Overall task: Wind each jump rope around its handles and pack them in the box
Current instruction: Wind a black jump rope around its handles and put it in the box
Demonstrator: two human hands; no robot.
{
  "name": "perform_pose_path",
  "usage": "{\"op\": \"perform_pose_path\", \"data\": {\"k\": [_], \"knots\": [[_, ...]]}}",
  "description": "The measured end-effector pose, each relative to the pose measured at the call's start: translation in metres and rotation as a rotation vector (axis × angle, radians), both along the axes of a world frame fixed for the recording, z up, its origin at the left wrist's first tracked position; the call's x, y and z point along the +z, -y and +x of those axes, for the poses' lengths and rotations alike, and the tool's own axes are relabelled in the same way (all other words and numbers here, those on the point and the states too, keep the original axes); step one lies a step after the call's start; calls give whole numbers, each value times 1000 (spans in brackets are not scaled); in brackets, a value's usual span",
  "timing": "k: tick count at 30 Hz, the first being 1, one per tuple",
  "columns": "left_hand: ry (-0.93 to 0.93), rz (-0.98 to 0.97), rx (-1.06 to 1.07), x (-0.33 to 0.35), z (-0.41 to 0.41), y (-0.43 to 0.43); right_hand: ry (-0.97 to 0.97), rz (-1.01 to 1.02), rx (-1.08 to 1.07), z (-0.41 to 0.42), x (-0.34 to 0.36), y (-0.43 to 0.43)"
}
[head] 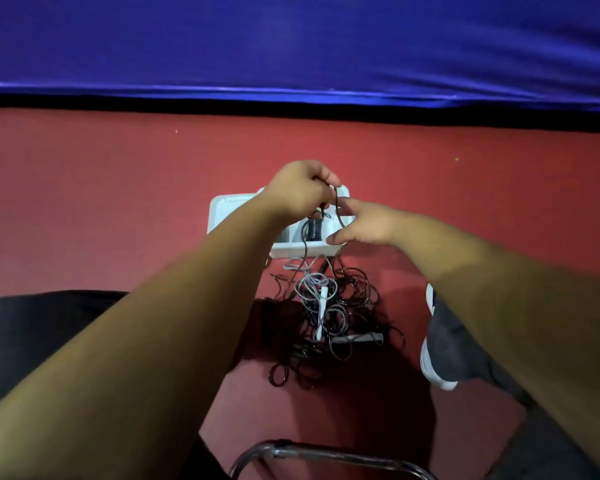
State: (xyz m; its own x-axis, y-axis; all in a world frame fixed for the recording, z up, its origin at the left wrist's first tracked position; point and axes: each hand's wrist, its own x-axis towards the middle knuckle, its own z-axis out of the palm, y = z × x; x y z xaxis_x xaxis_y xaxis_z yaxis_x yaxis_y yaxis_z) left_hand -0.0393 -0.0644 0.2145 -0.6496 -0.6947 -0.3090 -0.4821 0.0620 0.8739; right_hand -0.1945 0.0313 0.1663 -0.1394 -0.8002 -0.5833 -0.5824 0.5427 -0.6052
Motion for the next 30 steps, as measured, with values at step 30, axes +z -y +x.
{"op": "perform_pose_path", "data": {"k": [30], "knots": [[-64, 229, -365, 107, 7, -27, 410, -606, -564, 19, 193, -41]]}}
